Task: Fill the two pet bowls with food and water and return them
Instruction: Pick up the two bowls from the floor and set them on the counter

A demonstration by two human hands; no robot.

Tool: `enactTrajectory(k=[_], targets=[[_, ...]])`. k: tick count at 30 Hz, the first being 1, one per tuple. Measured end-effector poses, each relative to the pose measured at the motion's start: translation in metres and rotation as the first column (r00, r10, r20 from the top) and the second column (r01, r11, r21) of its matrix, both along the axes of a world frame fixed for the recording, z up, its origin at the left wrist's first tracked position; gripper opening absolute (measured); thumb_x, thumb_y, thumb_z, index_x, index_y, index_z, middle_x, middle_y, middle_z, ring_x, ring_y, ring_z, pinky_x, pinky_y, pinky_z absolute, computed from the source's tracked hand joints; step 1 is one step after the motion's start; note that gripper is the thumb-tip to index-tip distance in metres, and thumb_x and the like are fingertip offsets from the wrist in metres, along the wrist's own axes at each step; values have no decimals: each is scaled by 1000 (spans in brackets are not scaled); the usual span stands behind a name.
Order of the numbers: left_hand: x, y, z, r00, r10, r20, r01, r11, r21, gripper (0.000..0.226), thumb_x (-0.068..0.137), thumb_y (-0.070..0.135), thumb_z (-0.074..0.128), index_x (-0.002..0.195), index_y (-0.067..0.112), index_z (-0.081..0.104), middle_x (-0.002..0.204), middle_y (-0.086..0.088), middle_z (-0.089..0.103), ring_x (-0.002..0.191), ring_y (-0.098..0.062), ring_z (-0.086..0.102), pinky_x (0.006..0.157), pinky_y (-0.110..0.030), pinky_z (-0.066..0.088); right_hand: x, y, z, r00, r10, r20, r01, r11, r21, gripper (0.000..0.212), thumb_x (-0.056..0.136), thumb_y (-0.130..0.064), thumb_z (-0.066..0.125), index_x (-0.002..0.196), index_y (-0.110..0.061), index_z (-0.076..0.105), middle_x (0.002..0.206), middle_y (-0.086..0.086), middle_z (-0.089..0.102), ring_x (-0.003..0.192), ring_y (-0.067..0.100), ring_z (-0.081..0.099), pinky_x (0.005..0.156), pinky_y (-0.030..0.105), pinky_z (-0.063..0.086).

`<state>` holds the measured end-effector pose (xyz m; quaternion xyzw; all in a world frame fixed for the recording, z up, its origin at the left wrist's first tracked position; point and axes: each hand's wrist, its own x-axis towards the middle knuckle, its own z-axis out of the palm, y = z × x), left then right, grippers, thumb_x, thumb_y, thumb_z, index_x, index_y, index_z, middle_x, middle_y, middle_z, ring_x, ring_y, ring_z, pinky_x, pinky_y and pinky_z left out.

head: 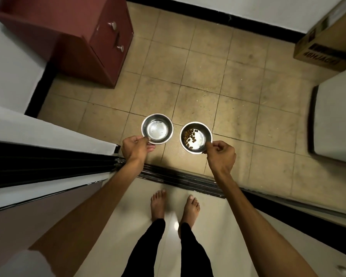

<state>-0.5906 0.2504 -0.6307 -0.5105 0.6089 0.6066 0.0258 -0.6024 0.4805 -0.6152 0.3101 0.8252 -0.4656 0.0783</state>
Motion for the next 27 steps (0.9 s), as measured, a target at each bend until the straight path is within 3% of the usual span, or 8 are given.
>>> enactTrajectory(k=[7, 13, 17, 27], targets=[[20, -6, 79, 998, 51, -29, -50, 998, 33, 8, 90, 0, 71, 83, 0, 67, 53, -5, 69, 54, -21, 73, 54, -25, 61, 18, -21, 79, 999, 19, -27, -20, 1000, -23, 11, 85, -25, 73, 84, -15, 77, 68, -2, 75, 70, 17, 75, 70, 35, 63], [41, -10, 138, 996, 72, -59, -71, 997, 22, 14, 91, 1, 72, 79, 6, 67, 63, -12, 72, 64, -30, 76, 58, -28, 62, 32, -36, 136, 999, 23, -42, -25, 999, -31, 11, 86, -20, 73, 87, -10, 78, 70, 1, 75, 71, 18, 75, 71, 36, 64], [55, -12, 171, 993, 83, -87, -81, 996, 24, 3, 92, 2, 71, 90, 0, 70, 62, -9, 73, 65, -28, 77, 55, -25, 59, 43, -45, 167, 997, 34, -63, -37, 998, -46, 10, 85, -22, 74, 84, -13, 77, 69, -1, 75, 70, 19, 74, 71, 36, 63], [100, -7, 225, 990, 102, -102, -106, 994, -29, 8, 94, 4, 69, 98, -3, 72, 70, -12, 75, 65, -25, 77, 60, -26, 62, 77, -44, 216, 994, 60, -87, -67, 994, -87, 9, 89, -21, 76, 85, -13, 76, 68, -2, 74, 67, 16, 71, 65, 31, 57]])
